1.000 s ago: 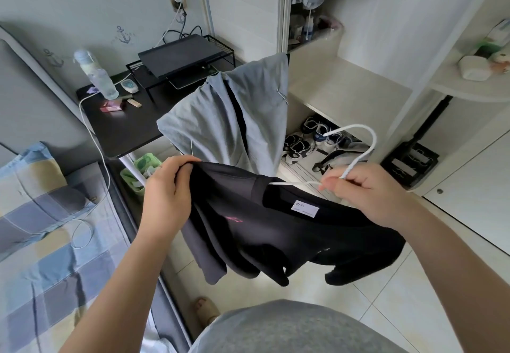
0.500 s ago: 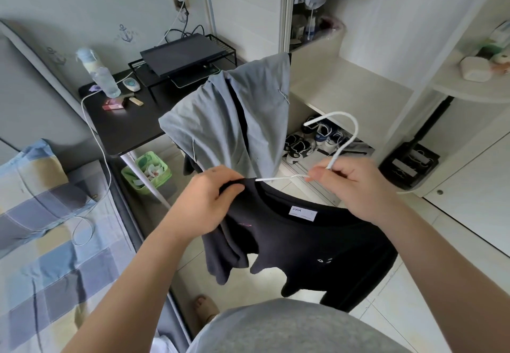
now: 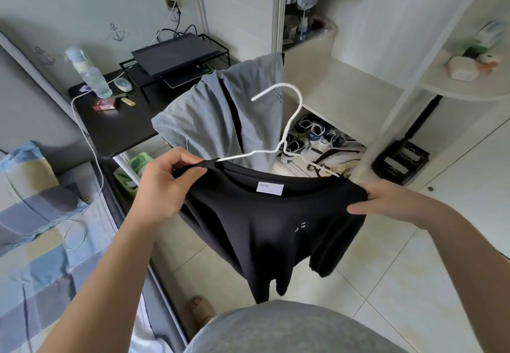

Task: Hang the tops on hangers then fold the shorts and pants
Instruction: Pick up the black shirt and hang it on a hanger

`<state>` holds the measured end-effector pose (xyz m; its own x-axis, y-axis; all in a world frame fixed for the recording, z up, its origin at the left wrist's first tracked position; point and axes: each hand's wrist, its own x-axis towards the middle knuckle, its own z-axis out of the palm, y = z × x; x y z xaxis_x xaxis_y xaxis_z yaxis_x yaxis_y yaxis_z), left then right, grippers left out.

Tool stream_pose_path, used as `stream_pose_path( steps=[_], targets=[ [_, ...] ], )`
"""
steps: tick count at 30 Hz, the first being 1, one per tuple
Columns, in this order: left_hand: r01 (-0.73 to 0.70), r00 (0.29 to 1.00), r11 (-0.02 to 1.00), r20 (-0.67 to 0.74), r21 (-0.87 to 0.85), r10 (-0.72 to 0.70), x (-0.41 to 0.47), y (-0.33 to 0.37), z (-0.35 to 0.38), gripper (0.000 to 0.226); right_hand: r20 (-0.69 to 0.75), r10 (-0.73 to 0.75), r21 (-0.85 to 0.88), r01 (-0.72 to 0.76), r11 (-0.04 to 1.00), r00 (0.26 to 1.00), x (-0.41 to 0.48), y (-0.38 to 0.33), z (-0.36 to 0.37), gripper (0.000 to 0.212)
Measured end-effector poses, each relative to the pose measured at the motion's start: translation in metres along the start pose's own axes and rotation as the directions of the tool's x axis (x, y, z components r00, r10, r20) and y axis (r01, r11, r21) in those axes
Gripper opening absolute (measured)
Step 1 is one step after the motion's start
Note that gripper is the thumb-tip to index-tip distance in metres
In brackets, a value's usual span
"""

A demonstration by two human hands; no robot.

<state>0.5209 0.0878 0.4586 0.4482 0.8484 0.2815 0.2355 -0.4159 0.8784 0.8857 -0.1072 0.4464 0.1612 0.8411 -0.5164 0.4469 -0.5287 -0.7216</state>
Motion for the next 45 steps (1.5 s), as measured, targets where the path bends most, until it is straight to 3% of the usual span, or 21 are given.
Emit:
stream_pose_path(
  steps=[4, 8, 12, 19, 23, 27, 33, 37, 42, 45],
  targets=[
    [0.054, 0.998, 0.998, 0.038, -0.027, -0.053, 0.003, -0.006, -0.006, 0.012, -0.054, -0.011, -0.072, 0.007, 0.997, 0.999, 0.004, 0.012, 0.000, 0.030],
    [0.059, 0.986, 0.996, 0.157, -0.074, -0.047, 0.001, -0.007, -0.011, 0.033, -0.202, -0.049, -0.090, 0.032, 0.995, 0.978, 0.009, 0.014, -0.005, 0.023],
    [0.122, 0.986, 0.991, 0.116, -0.050, -0.116, -0.002, -0.012, -0.019, 0.038, -0.318, -0.090, -0.002, 0.094, 0.996, 0.944, 0.006, 0.016, -0.010, 0.026],
    [0.105, 0.993, 0.977, 0.035, 0.183, -0.113, -0.001, -0.015, -0.011, 0.014, -0.623, -0.181, 0.130, 0.329, 0.935, 0.761, 0.004, -0.001, -0.002, 0.023],
    [0.133, 0.989, 0.990, -0.057, -0.050, -0.136, -0.003, -0.017, -0.007, 0.009, -0.568, -0.247, 0.077, 0.349, 0.934, 0.785, -0.002, -0.003, -0.003, 0.028],
    [0.106, 0.994, 0.981, 0.032, -0.165, -0.102, -0.004, -0.014, -0.005, 0.016, -0.559, -0.228, 0.082, 0.327, 0.941, 0.797, -0.007, 0.004, -0.002, 0.024],
    [0.098, 0.991, 0.983, 0.110, -0.154, -0.081, 0.002, -0.007, 0.015, 0.029, -0.494, -0.301, -0.009, 0.342, 0.940, 0.816, -0.010, 0.001, 0.016, 0.022],
    [0.144, 0.988, 0.976, 0.071, -0.161, -0.134, 0.008, -0.007, 0.026, 0.023, -0.469, -0.296, -0.039, 0.316, 0.948, 0.832, -0.014, -0.001, 0.019, 0.016],
    [0.130, 0.991, 0.991, 0.028, 0.005, -0.130, 0.023, -0.005, 0.047, 0.023, -0.338, -0.347, -0.102, 0.333, 0.937, 0.875, -0.031, 0.000, 0.014, 0.014],
    [0.120, 0.992, 0.984, 0.020, 0.130, -0.123, 0.038, -0.004, 0.075, 0.024, -0.331, -0.349, -0.076, 0.344, 0.936, 0.877, -0.039, 0.003, 0.012, 0.015]
  ],
)
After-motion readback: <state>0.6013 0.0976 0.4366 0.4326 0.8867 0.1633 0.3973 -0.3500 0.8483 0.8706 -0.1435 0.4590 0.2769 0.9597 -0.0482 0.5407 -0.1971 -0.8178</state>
